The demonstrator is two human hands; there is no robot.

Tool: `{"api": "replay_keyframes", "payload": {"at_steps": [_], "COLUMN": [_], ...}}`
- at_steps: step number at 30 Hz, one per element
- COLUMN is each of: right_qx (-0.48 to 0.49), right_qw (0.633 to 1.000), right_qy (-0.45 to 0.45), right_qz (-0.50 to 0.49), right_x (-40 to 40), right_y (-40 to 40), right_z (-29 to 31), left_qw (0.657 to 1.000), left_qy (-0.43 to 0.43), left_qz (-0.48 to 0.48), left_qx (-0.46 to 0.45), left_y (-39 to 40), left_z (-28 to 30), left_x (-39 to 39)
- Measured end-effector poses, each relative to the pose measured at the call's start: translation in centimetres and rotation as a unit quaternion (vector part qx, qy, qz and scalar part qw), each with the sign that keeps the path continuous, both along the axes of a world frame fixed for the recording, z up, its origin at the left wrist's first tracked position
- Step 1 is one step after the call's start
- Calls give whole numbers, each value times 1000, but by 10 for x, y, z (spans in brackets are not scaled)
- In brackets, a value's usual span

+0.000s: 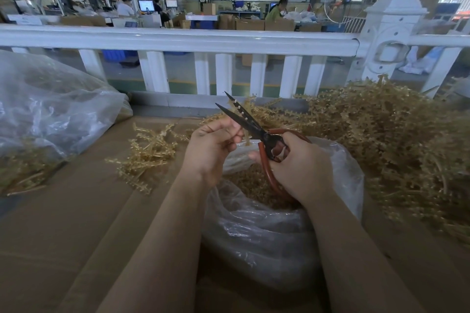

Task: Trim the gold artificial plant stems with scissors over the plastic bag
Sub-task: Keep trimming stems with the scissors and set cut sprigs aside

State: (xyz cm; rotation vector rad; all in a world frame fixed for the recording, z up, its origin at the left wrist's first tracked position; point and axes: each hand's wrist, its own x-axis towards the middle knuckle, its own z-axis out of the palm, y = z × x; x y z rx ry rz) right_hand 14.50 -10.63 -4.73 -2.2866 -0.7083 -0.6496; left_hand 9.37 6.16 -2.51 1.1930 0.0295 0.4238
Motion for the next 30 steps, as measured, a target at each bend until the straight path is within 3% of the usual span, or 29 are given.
{"api": "replay_keyframes", "payload": {"at_steps": [9, 20, 25, 30], "right_qx": [-7, 13, 4, 1], "right_qw": [1000, 1000, 1000, 1000], "right_qy": [-1, -12, 2, -4], "right_qz": [0, 3, 5, 8], "right_x": [1, 2, 3, 3], "right_y": [-1, -1, -2, -3], "right_z": [0, -2, -2, -2], "left_qw": [1000, 999, 990, 986], "left_qy": [0, 2, -14, -34], "left_qz": [-9, -7, 73, 113], "left_qx": [-5, 52, 124, 116], "left_y": [-2, -3, -2, 0], "left_z": [1, 2, 2, 3], "left_x": [0, -2, -2, -4]}}
